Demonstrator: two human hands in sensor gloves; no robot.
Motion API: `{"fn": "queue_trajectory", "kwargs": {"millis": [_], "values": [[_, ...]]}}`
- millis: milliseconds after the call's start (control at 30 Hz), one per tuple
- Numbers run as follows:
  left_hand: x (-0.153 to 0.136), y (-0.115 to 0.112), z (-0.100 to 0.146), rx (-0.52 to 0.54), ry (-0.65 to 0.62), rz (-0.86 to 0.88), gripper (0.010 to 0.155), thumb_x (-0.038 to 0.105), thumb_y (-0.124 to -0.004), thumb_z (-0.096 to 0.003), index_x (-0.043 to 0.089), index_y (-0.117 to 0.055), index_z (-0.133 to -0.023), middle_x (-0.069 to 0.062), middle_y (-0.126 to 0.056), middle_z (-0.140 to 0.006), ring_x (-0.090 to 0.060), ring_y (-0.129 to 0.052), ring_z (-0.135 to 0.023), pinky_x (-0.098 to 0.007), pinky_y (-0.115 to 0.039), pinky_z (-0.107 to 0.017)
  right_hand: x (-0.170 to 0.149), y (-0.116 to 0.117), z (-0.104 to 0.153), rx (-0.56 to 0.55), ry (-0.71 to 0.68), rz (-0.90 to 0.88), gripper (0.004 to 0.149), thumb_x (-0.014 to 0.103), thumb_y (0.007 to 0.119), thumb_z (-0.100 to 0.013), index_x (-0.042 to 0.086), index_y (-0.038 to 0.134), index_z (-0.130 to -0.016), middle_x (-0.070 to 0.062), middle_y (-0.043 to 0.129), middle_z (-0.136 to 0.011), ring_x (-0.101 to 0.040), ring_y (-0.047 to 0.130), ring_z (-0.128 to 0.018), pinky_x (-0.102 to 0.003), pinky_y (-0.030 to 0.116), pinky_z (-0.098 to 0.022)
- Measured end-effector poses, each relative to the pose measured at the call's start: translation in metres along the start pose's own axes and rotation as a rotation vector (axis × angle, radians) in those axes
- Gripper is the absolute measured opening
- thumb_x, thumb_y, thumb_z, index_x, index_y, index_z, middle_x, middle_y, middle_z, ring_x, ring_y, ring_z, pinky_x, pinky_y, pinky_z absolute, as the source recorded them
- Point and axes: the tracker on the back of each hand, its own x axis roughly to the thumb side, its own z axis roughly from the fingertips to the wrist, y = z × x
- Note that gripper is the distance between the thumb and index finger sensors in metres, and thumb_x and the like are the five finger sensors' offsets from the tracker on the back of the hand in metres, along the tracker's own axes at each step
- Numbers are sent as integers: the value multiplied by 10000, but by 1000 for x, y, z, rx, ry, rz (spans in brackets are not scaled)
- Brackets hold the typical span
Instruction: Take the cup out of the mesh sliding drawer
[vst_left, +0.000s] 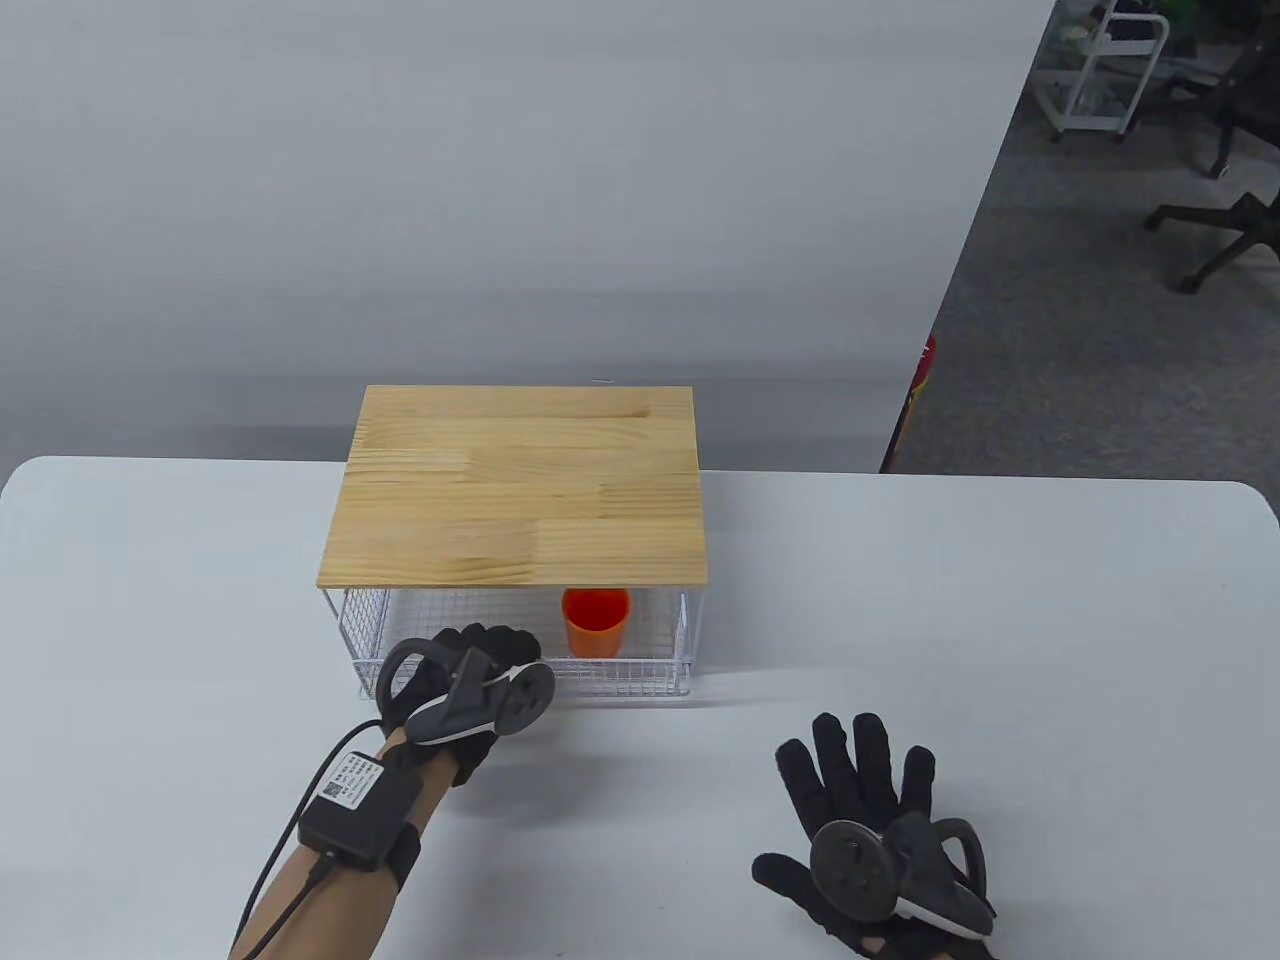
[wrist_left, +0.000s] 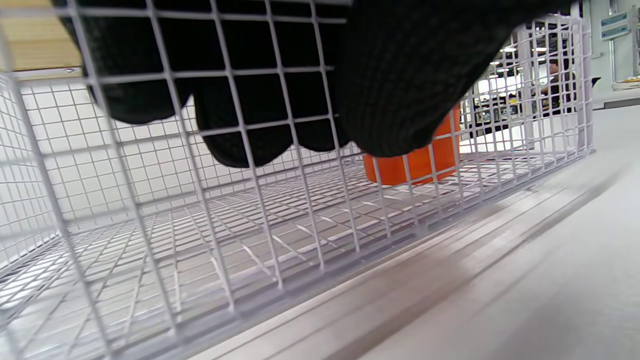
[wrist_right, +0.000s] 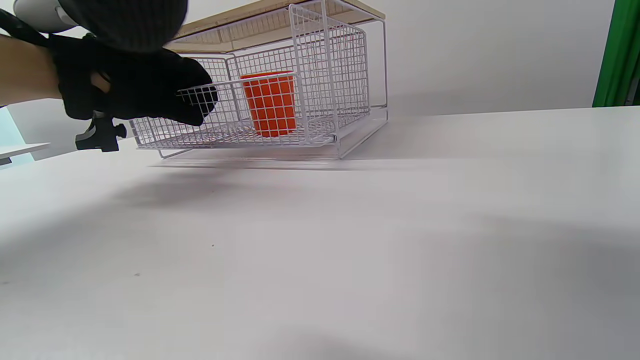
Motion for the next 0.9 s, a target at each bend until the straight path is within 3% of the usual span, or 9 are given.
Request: {"fn": "queue_trajectory", "kwargs": {"millis": [900], "values": [[13, 3, 31, 32, -37, -16, 311, 255, -928, -530, 228, -852, -830, 24, -1022, -804, -292, -1149, -628, -530, -1011, -422, 1, 0, 1, -1, 2, 4, 926, 687, 588, -495, 143, 188, -1130, -296, 94, -1185, -600, 9, -990, -865, 124, -599]]}}
